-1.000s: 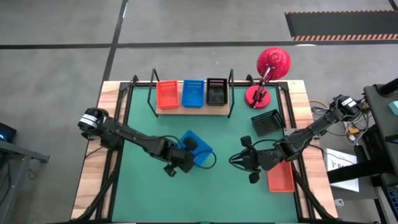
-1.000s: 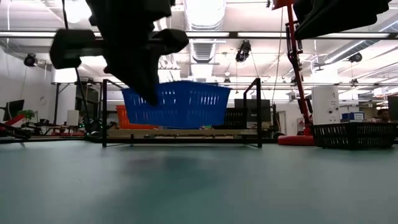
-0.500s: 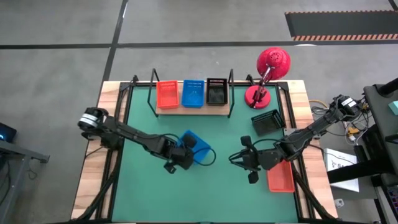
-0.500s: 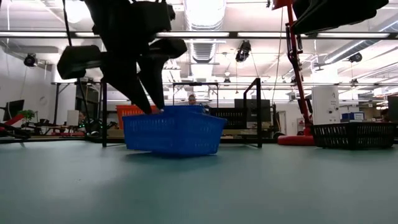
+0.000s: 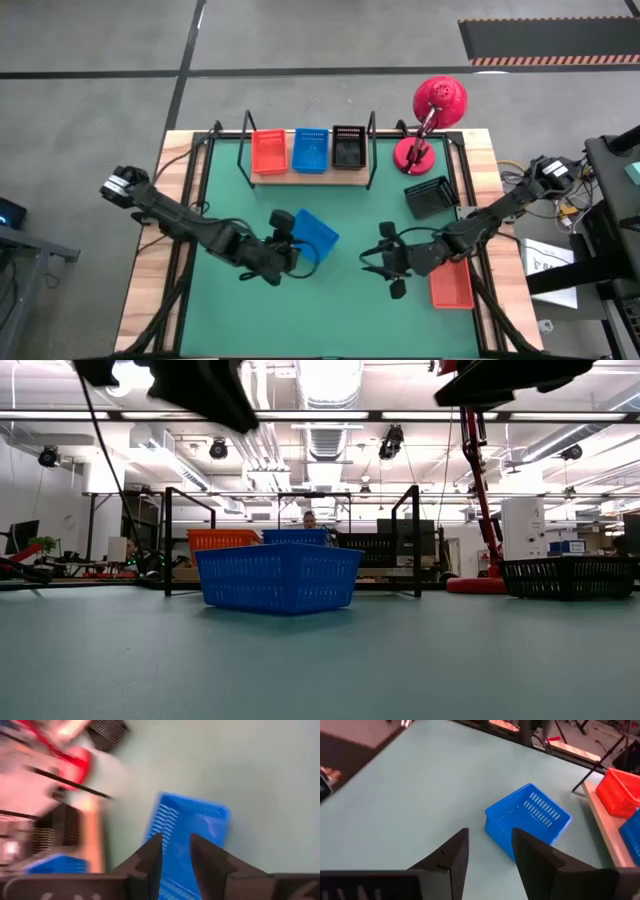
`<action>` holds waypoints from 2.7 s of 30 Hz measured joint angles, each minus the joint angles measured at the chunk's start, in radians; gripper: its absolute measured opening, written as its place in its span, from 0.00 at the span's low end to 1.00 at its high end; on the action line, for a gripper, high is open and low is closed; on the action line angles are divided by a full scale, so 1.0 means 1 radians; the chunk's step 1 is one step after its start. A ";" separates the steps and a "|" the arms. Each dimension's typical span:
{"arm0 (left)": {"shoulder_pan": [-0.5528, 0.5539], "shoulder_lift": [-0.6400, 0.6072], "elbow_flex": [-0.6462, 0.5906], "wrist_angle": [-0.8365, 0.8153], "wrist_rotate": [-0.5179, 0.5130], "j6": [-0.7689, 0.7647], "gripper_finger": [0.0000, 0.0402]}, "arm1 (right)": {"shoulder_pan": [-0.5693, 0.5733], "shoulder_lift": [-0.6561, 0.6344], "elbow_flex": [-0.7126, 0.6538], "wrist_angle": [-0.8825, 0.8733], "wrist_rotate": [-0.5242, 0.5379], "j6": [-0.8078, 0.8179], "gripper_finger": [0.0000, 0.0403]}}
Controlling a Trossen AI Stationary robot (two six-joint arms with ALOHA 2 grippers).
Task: Stack baskets on shelf by color
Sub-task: Stack the blue basket on top of the blue baskets on the shelf
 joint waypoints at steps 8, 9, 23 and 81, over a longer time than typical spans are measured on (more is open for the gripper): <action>-0.061 -0.214 -0.238 0.472 -0.128 0.215 0.07 | -0.046 0.165 0.139 -0.045 -0.013 -0.091 0.38; -0.058 -0.239 -0.278 0.539 -0.129 0.238 0.05 | -0.055 0.186 0.158 -0.069 -0.018 -0.095 0.38; -0.051 -0.493 -0.684 1.112 -0.188 0.348 0.00 | -0.263 0.465 0.462 -0.329 -0.312 -0.217 0.37; -0.052 -0.514 -0.728 1.112 -0.381 0.375 0.00 | -0.409 0.676 0.988 -0.743 -0.104 -0.227 0.03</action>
